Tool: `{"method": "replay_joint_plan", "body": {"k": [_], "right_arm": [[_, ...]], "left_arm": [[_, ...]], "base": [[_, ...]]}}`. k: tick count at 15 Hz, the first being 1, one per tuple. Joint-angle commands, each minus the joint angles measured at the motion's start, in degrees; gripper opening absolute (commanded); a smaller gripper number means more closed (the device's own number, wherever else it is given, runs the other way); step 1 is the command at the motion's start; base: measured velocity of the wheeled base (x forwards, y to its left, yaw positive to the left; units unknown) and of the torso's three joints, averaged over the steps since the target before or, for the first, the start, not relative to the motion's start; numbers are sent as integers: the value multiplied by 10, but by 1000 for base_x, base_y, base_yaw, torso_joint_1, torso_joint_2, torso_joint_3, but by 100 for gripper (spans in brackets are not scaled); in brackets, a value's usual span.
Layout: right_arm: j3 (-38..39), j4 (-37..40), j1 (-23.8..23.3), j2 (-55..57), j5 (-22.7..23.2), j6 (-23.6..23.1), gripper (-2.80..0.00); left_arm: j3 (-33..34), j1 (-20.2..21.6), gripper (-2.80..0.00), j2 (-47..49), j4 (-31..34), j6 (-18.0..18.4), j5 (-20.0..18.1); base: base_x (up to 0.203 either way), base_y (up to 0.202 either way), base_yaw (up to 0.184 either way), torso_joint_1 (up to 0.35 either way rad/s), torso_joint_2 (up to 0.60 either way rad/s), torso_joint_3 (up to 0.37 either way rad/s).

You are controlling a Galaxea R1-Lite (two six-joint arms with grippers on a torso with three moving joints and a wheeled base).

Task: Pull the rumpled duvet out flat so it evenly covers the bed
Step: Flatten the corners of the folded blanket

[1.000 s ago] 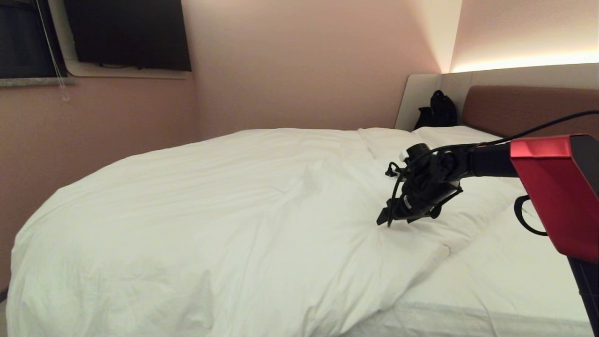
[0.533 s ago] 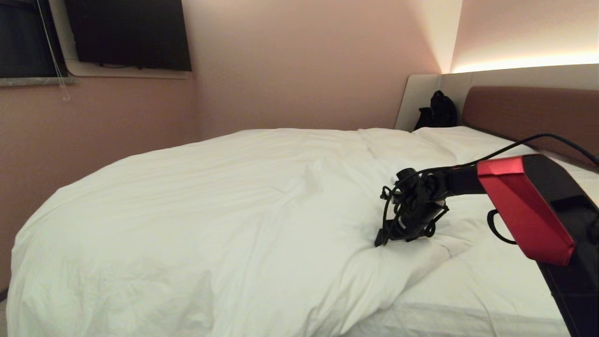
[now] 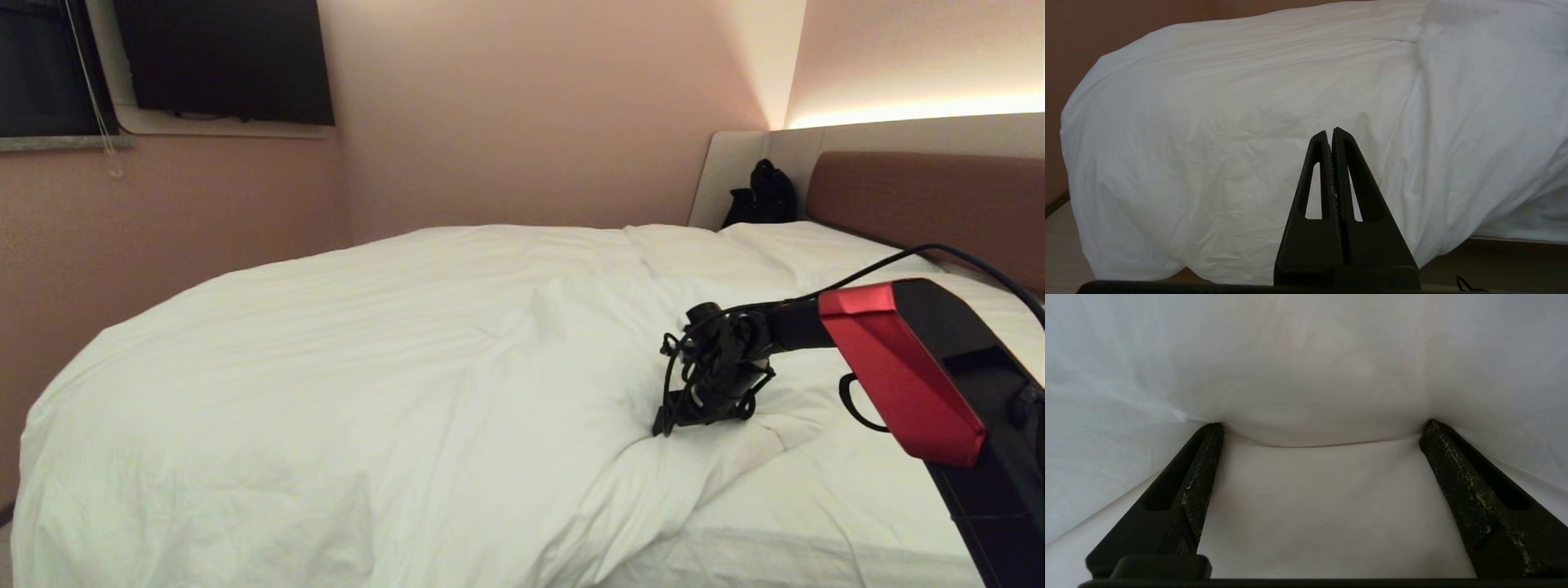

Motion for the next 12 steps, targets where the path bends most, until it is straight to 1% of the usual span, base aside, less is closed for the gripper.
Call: {"method": "replay_joint_plan", "body": {"k": [1,2,3,4,12], "right_arm": [[12,3,0,3,2,0,0],[15,3,0,2,3,0,0],[18,-2,0,1,3,-1,-230],[33,-17,0,0,2,-7,-280],[31,-19,0,4,1,-8,-280]], "left_arm": [[0,0,-280,1,0,0,0],[0,0,-280,1,0,0,0],[0,0,-280,1,0,0,0],[0,0,-280,1,0,0,0],[0,0,-280,1,0,0,0]], "base": [[0,0,0,0,0,0],[0,0,0,0,0,0],[0,0,0,0,0,0],[0,0,0,0,0,0],[0,0,0,0,0,0]]}}
